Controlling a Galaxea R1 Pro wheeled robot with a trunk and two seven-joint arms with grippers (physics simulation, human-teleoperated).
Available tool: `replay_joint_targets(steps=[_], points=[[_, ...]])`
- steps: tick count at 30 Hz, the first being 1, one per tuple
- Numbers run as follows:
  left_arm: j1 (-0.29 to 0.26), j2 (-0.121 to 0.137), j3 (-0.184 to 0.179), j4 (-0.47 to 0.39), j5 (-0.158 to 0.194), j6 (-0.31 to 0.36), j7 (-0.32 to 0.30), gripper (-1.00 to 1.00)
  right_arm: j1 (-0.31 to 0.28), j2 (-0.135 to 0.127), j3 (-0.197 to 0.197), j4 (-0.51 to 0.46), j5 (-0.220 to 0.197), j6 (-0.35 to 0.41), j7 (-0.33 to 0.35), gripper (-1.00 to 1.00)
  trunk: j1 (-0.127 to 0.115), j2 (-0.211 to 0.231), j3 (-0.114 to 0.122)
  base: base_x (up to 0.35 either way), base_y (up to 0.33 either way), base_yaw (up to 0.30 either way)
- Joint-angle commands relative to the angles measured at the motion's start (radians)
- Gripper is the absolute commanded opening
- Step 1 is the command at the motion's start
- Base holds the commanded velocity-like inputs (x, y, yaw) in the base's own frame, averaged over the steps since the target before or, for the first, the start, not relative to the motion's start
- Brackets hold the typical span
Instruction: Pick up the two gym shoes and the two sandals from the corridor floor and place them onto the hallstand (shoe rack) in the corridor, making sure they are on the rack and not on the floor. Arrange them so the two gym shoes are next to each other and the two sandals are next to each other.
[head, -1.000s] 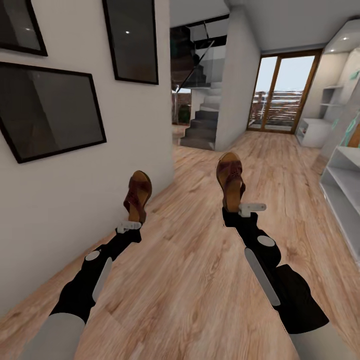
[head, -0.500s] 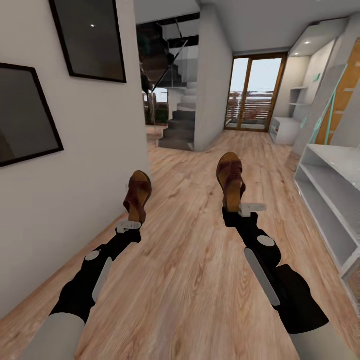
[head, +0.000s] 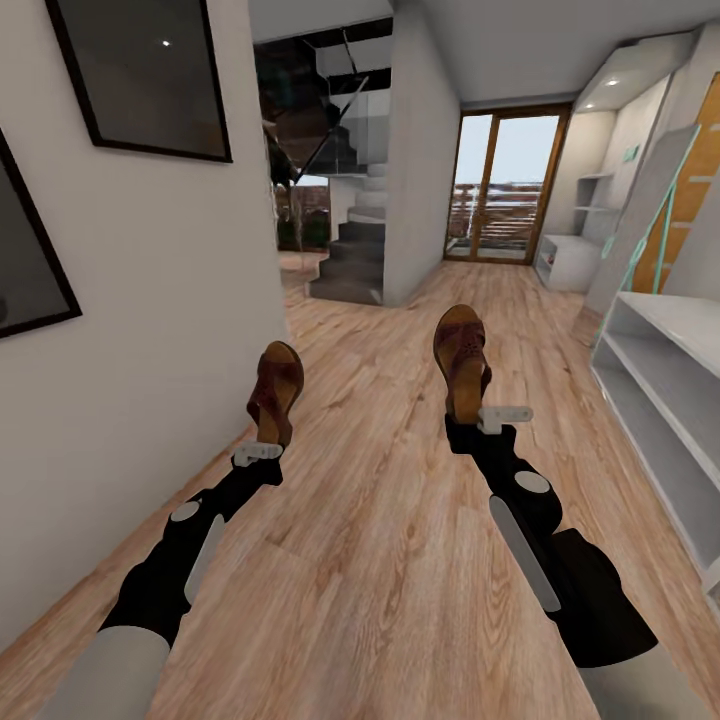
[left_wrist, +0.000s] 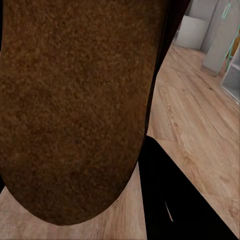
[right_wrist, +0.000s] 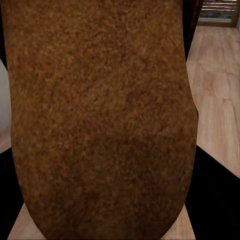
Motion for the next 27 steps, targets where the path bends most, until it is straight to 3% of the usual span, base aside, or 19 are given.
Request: replay_joint_targets(steps=[1, 12, 27], points=[[0.0, 0.0, 0.002, -0.001, 0.007, 0.008, -0.008, -1.0, -0.001, -0.001, 0.003, -0.001, -0.01, 0.002, -0.011, -1.0, 0.0, 0.0, -0.001, 0.346, -0.102, 0.0], [0.0, 0.0, 0.002, -0.001, 0.007, 0.008, -0.008, -1.0, -0.001, -0.001, 0.003, -0.001, -0.009, 0.002, -0.011, -1.0, 0.0, 0.0, -0.001, 0.346, -0.107, -0.012], [0.0, 0.0, 0.004, -0.001, 0.007, 0.008, -0.008, -1.0, -0.001, -0.001, 0.003, -0.001, -0.009, 0.002, -0.011, -1.0, 0.0, 0.0, -0.001, 0.346, -0.105, -0.264]])
